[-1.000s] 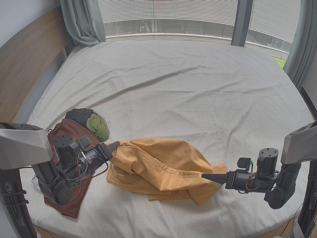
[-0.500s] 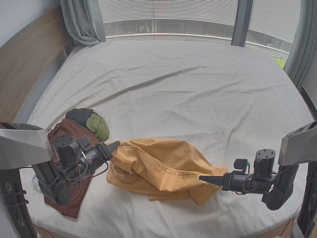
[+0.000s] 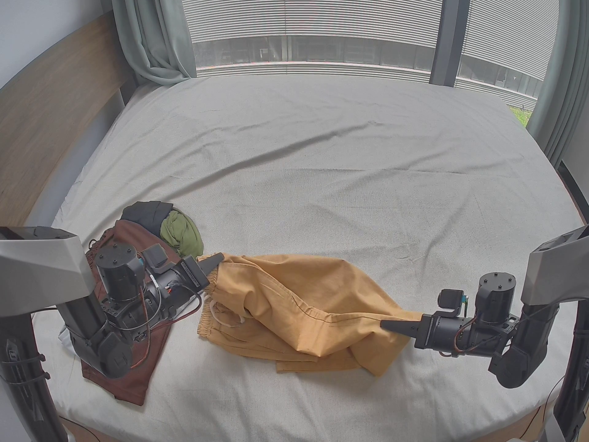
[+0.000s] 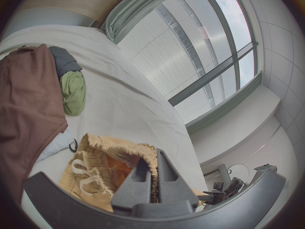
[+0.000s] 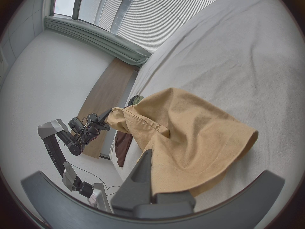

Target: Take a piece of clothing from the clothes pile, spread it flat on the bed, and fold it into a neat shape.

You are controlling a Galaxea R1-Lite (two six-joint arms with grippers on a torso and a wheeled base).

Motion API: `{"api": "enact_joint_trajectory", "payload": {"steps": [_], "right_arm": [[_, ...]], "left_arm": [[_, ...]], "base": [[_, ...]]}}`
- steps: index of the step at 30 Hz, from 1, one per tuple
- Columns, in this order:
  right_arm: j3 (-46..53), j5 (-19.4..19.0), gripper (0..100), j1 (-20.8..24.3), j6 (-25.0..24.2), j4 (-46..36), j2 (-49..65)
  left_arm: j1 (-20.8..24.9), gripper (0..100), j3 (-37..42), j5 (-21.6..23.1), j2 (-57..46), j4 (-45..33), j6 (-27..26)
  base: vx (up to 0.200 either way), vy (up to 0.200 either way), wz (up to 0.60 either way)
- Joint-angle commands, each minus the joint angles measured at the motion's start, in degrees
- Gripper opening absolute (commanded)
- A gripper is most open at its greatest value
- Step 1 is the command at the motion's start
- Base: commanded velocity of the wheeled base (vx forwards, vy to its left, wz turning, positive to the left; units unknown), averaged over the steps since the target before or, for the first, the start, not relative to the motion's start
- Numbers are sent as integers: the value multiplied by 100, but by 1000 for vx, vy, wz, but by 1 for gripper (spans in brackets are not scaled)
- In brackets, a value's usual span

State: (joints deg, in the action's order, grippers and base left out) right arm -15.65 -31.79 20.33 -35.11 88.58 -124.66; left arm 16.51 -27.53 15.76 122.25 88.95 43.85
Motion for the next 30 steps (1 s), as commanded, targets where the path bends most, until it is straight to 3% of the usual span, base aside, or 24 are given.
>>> {"api": "enact_joint_trajectory", "payload": {"steps": [1, 7, 30], "right_arm": [[89, 33, 0, -3, -145, -16, 522], [71, 33, 0, -65, -356, -16, 865], [10, -11, 0, -363, -304, -16, 1647]], "left_arm": [[11, 0, -157, 6, -430, 8, 115], [11, 0, -148, 41, -597, 8, 185], [-33, 0, -69, 59, -992, -1, 177]], "base": [[0, 0, 0], [0, 0, 0], [0, 0, 0]]}}
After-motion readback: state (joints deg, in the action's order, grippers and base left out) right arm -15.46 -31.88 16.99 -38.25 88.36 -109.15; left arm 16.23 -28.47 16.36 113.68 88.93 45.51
